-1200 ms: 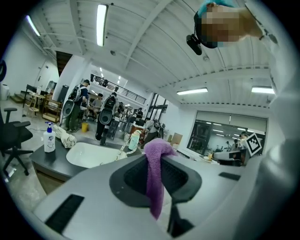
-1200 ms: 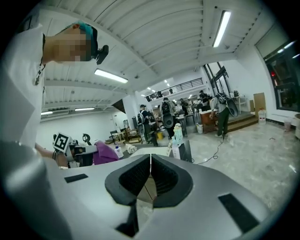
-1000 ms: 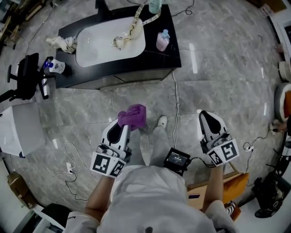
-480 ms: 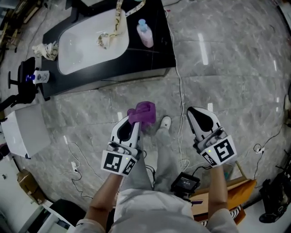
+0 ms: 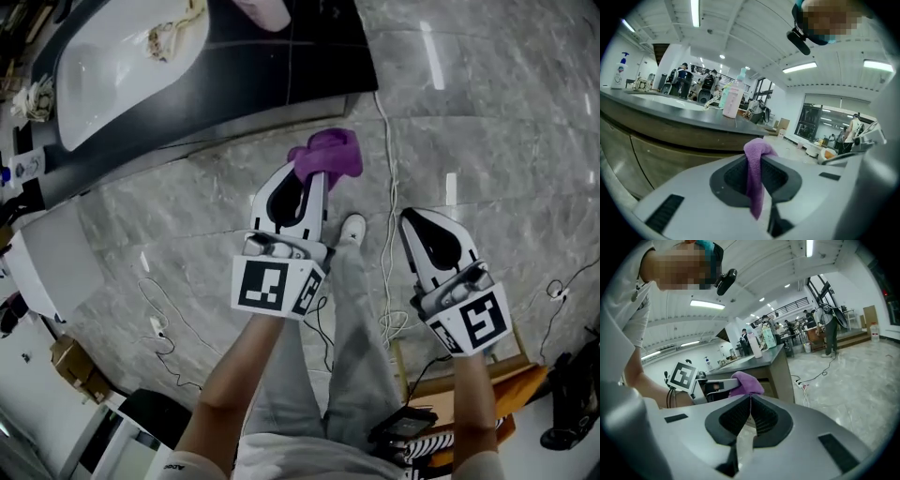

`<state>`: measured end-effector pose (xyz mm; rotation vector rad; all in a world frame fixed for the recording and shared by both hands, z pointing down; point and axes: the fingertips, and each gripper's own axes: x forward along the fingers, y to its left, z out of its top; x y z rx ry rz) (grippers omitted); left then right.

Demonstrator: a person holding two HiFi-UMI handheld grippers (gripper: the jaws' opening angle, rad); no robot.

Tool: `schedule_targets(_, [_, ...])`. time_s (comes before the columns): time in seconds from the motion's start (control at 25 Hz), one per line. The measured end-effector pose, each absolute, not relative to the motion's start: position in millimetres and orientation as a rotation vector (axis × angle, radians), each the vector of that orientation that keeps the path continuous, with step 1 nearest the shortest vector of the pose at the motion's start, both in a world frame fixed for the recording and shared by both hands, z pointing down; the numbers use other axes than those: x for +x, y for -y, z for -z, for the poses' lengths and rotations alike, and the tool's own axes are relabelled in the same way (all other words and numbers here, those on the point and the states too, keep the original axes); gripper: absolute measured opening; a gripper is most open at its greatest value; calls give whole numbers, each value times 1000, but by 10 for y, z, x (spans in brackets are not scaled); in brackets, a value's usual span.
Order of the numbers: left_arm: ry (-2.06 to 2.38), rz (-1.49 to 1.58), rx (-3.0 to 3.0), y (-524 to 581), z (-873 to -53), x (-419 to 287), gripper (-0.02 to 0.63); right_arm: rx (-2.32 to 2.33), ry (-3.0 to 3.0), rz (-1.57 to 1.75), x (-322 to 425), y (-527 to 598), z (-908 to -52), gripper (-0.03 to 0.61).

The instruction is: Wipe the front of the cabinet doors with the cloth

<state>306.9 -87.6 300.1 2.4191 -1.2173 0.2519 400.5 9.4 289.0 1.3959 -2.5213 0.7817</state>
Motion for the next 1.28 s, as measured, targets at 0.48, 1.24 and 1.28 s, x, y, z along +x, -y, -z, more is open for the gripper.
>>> schedule_targets(0.48, [1238,-248,2449,1381,-3527,3329,46,1355,2491,-832,3762,17,-3420,28])
schedule_targets(1.24, [1272,-252,2333,1706,-3727,1808,46,1391,2430,-865,2656,166,-3498,28])
schedule_targets(1.28, [1274,-257,2335,1721,-3718,1702,46,1393,2431,-870,2573,181,-3494,28])
